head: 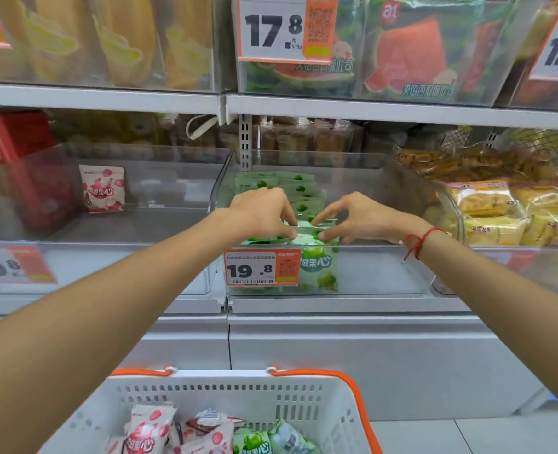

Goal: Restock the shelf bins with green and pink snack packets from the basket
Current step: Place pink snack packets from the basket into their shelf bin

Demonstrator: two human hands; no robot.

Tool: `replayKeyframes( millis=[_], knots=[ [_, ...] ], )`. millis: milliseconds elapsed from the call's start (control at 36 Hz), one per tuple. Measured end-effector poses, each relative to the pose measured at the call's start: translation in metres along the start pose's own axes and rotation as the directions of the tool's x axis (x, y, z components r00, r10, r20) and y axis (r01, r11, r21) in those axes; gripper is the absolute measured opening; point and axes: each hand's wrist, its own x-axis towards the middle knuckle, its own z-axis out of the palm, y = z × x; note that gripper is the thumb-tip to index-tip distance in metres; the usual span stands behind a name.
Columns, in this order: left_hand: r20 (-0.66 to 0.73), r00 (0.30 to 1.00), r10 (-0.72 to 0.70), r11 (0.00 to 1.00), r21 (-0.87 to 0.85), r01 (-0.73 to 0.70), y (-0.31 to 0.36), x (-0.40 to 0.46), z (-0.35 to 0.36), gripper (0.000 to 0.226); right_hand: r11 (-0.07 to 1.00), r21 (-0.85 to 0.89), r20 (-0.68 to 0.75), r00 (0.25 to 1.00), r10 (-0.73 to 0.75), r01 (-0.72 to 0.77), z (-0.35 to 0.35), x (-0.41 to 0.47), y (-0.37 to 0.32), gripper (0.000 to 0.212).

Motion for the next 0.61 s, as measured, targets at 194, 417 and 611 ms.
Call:
replayKeyframes(
  millis=[194, 417, 611],
  knots=[
    [0.062, 0.997, -0.045, 0.999, -0.008, 0.045, 0.005, 0.0, 0.001, 0.027, 0.982, -0.182, 0.015, 0.998, 0.058, -0.054, 0.008, 0.003, -0.014, 0.029],
    [-0.233, 0.972, -0.017, 0.985, -0.173, -0.024, 0.006, -0.052, -0.007, 0.029, 0.974, -0.217, -0.408, 0.9, -0.152, 0.066, 0.013, -0.049, -0.02, 0.036],
    [-0.266, 0.949, -0.167, 0.876, -0.482, 0.019, 0.008, -0.121, 0.034, 0.008, 0.978, -0.009, -0.246, 0.948, -0.203, 0.207, 0.073, -0.089, -0.029, 0.016]
  ],
)
